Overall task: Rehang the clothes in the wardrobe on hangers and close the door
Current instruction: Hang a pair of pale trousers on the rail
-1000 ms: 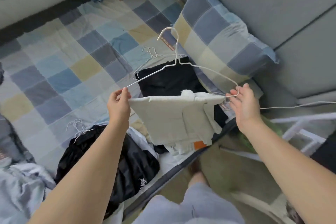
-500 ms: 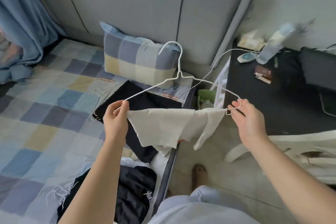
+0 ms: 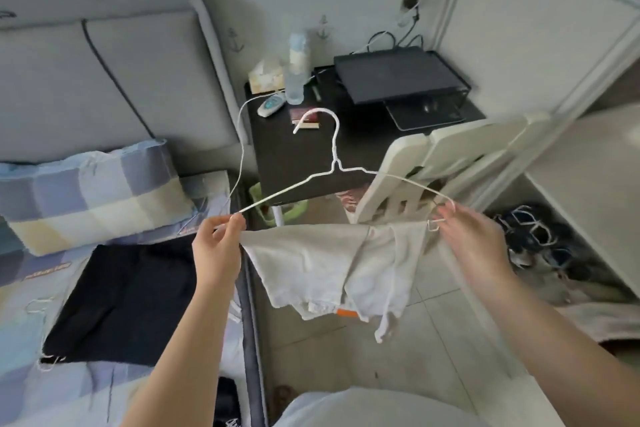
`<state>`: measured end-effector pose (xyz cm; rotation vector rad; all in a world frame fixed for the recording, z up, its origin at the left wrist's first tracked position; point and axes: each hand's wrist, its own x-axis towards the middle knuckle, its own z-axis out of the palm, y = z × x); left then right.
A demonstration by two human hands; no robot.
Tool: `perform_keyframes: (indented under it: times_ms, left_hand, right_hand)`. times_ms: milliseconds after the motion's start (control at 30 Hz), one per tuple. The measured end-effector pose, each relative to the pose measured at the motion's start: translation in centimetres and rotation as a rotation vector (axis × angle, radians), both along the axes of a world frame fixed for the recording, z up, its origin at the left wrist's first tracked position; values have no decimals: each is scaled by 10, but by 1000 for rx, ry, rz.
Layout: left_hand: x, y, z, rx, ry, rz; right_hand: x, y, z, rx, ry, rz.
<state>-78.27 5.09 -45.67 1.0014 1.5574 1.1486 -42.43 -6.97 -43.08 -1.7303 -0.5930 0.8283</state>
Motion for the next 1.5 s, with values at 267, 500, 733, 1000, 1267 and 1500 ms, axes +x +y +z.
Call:
perform_keyframes:
  times_ms: [267,500,733,1000,1267,1500]
  left_hand:
    - [196,-41,8,37,100,-227]
    - [353,-71,21,63,175,-446]
    - [478,-74,50,115,139,-666]
    - [614,-45,94,244,103,-915]
    - [733,-17,192,342,31,-1329]
    - [773,8,294,447,44,-1615]
  right_hand:
    - [172,-110,28,-14,-304,-78]
    - [266,-145,71,-107,-477,91]
    - [315,-156,119,-41,-449,142]
    - [398,-162,179,150,51,72]
    - [465,-160,256,401,376,183]
    - [508,-126,335,594,308,158]
